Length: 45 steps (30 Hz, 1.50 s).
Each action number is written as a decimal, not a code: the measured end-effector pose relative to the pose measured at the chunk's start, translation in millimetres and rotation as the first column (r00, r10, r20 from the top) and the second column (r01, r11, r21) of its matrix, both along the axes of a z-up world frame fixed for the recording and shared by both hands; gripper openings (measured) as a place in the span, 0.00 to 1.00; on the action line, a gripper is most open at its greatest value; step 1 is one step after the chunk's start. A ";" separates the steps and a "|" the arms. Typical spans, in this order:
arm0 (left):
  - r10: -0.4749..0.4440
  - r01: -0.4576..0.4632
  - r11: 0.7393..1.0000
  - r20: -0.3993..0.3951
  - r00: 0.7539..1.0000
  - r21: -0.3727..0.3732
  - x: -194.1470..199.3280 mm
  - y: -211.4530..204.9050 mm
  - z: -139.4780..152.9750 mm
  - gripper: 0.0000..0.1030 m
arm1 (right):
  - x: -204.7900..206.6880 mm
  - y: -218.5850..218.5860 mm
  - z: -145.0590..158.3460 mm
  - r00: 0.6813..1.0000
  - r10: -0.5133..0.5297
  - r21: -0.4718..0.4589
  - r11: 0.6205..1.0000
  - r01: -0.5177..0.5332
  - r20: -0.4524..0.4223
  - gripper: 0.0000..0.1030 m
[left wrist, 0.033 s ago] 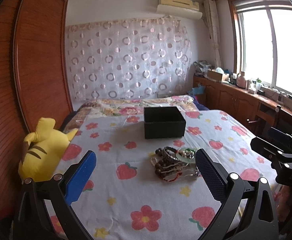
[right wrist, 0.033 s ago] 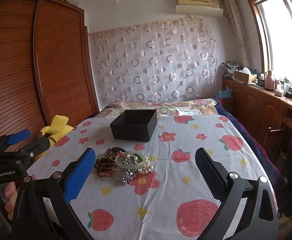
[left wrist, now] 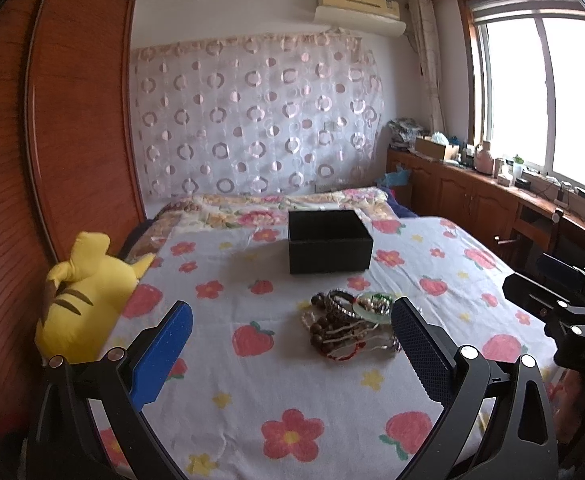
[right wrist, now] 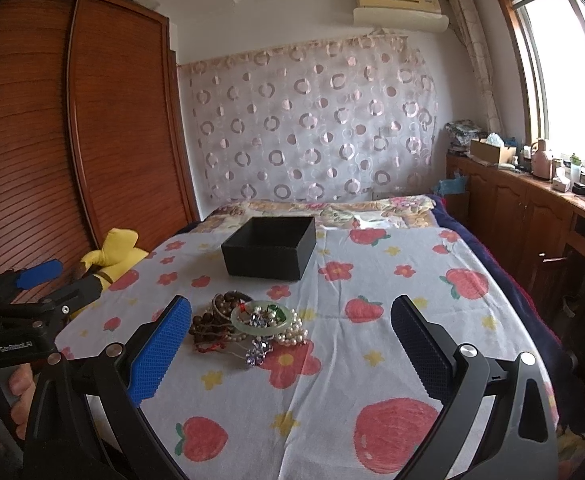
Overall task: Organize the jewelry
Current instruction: 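Move the right tool down to the jade bangle in the pile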
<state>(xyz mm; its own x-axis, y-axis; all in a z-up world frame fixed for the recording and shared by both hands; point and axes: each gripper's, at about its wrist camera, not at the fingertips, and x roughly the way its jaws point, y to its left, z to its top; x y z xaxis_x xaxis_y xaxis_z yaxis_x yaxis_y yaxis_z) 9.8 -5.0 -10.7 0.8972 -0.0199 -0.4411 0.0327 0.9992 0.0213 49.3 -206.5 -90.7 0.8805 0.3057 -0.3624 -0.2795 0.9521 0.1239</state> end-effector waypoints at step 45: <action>-0.122 0.093 0.989 -0.287 0.950 -0.112 68.4 33.5 -88.2 0.93 | 178.8 68.9 -74.5 0.834 0.323 -0.091 0.911 -0.402 -0.448 0.80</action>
<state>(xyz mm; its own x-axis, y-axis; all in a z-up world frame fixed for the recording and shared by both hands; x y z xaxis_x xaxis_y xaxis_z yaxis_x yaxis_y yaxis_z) 78.2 28.4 -98.9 0.7196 -0.1640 -0.6748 0.1305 0.9863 -0.1005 228.1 -137.7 -165.2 0.4741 0.4702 -0.7444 -0.5685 0.8091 0.1489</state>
